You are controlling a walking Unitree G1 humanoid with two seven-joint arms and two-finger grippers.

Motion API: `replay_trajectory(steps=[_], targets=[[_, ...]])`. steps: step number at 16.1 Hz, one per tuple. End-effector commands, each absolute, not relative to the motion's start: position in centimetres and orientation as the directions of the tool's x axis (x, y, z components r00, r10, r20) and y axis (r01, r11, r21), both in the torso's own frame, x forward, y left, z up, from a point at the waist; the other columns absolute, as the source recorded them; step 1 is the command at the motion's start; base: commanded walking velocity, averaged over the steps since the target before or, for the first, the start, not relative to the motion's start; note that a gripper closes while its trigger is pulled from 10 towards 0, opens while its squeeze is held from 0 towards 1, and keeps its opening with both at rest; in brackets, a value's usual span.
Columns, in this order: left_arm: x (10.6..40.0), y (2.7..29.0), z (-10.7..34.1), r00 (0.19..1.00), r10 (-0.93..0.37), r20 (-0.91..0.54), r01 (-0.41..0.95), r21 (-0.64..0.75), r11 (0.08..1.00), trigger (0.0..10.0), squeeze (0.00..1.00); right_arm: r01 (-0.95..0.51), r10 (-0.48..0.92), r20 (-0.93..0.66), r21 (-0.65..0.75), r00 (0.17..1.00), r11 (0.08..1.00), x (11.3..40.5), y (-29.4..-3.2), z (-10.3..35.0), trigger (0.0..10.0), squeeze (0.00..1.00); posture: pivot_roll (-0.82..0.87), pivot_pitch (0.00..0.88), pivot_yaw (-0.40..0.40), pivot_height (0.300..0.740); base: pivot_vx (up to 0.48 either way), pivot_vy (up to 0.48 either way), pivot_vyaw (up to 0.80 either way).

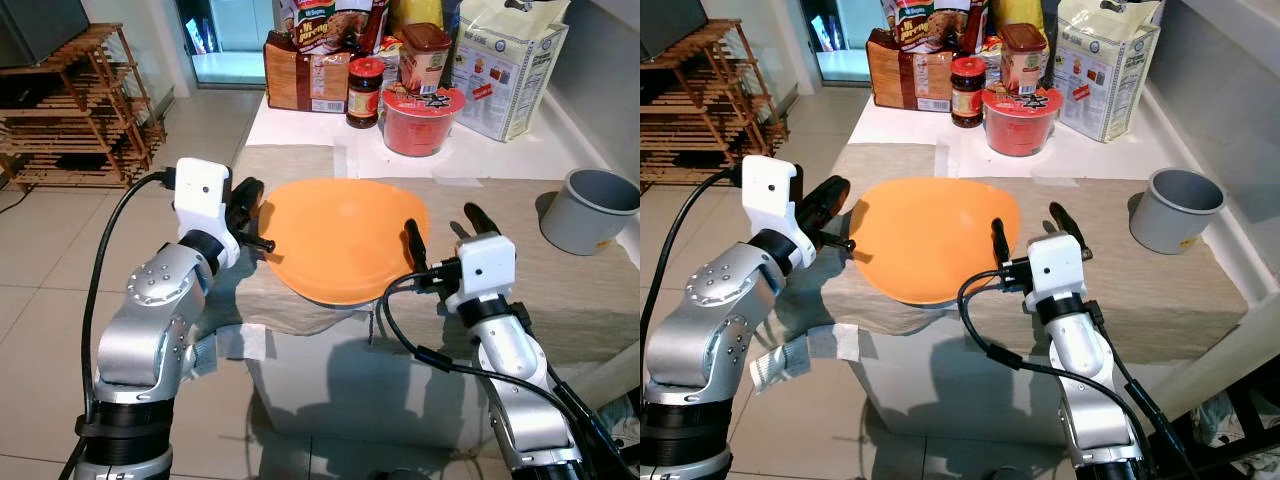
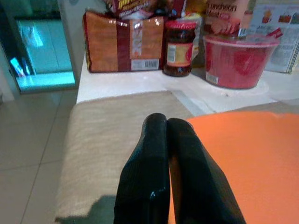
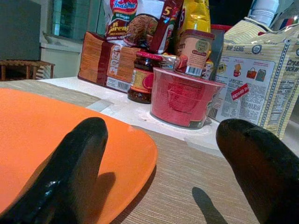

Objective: Setting the table

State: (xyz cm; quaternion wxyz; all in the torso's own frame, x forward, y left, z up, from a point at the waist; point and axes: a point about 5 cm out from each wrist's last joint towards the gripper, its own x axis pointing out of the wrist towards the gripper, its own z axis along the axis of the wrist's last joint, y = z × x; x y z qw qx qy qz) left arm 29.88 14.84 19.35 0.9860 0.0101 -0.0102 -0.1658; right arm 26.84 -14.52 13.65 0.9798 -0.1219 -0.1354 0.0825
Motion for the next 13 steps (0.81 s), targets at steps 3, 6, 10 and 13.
replay_trajectory(steps=[3,6,10,13], targets=[[29.9,14.2,19.4,0.932,-0.360,0.027,0.359,0.047,0.932,10.0,0.00,-0.150,0.215,0.255,-0.251,0.943,0.956,27.0,-14.2,13.8,10.0,0.00,-0.06,0.000,0.038,0.736,0.000,0.000,0.00],[30.1,14.1,18.4,0.921,-0.386,-0.047,0.388,0.044,0.921,10.0,0.00,-0.148,0.213,0.254,-0.251,0.943,0.957,27.0,-14.3,13.8,10.0,0.00,-0.06,0.000,0.040,0.736,0.000,0.000,0.00],[30.3,14.6,16.0,0.909,-0.382,-0.168,0.389,0.011,0.921,10.0,0.00,-0.146,0.210,0.252,-0.251,0.945,0.957,27.0,-14.4,13.8,10.0,0.00,-0.07,0.000,0.040,0.736,0.000,0.000,0.00],[30.5,14.7,15.7,0.907,-0.380,-0.183,0.388,0.004,0.922,10.0,0.00,-0.147,0.210,0.249,-0.251,0.945,0.957,26.9,-14.4,13.8,10.0,0.00,-0.07,0.000,0.039,0.736,0.000,0.000,0.00]])
